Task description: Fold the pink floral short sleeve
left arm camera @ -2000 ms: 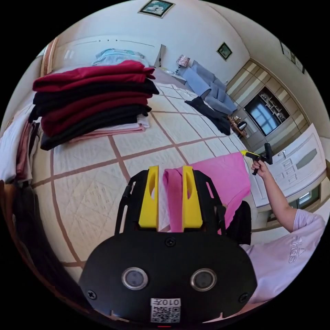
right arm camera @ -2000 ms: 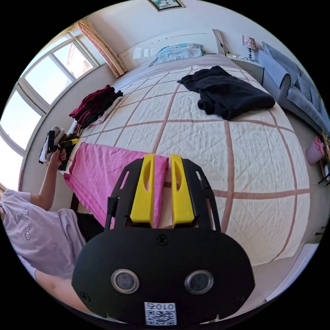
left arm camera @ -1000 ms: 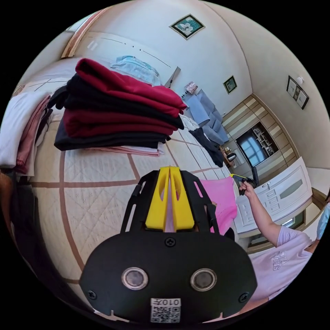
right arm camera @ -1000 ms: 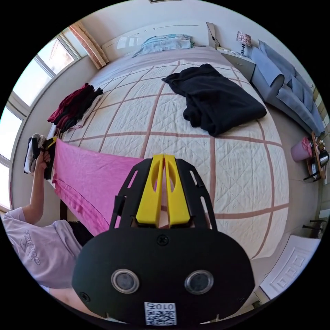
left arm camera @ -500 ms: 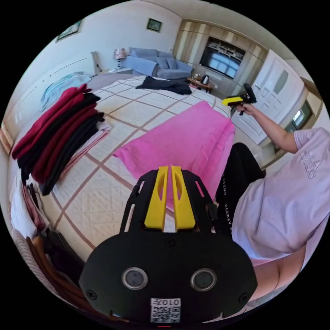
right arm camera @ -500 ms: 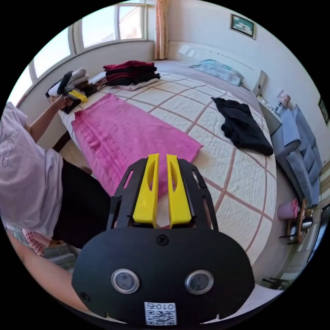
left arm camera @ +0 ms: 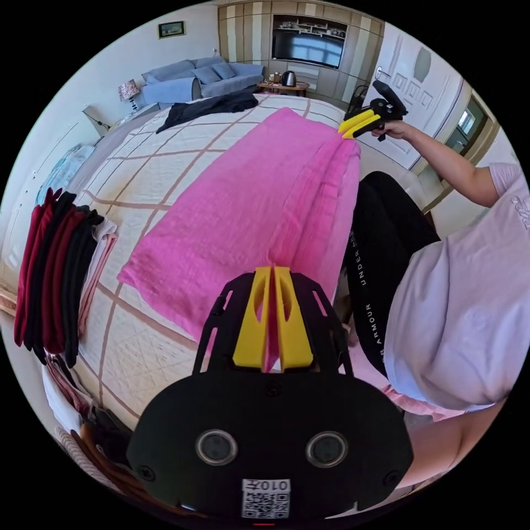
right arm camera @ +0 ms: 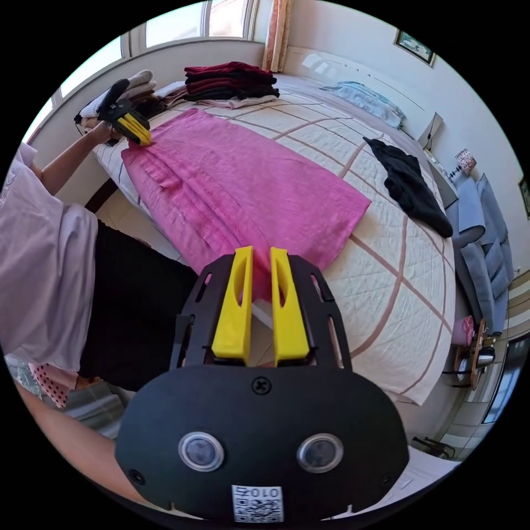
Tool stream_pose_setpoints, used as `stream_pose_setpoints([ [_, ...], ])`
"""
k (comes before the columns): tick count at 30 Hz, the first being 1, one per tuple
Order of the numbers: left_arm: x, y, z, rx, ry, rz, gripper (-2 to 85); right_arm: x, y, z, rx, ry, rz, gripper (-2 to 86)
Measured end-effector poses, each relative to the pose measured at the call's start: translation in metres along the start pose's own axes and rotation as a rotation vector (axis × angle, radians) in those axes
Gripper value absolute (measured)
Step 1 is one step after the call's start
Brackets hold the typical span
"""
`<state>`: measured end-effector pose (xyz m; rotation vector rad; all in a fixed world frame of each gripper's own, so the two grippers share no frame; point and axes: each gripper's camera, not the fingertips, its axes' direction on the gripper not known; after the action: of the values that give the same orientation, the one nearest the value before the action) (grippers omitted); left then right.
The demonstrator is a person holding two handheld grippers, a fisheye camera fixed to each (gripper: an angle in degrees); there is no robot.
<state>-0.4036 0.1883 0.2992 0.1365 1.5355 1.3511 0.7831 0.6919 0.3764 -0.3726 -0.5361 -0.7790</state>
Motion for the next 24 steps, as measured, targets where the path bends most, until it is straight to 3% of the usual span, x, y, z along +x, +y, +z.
stream_pose_setpoints([
  [9, 0.044, 0.025, -0.009, 0.054, 0.084, 0.087, 0.2, -0.021, 0.054, -0.003, -0.061, -0.212, -0.037, 1.3],
  [12, 0.047, 0.030, -0.016, 0.078, 0.147, 0.067, 0.4, -0.017, 0.066, -0.010, 0.044, -0.230, 0.026, 1.3],
  [17, 0.062, 0.017, -0.037, 0.216, 0.075, 0.036, 0.3, -0.021, 0.058, -0.013, 0.213, -0.164, 0.087, 1.4],
  [21, 0.072, 0.001, -0.006, 0.070, 0.041, 0.018, 0.1, -0.017, 0.050, 0.014, 0.189, -0.133, 0.179, 1.9],
  [24, 0.076, 0.004, 0.017, 0.001, 0.014, -0.048, 0.1, -0.017, 0.053, 0.043, 0.022, -0.073, 0.208, 2.0],
])
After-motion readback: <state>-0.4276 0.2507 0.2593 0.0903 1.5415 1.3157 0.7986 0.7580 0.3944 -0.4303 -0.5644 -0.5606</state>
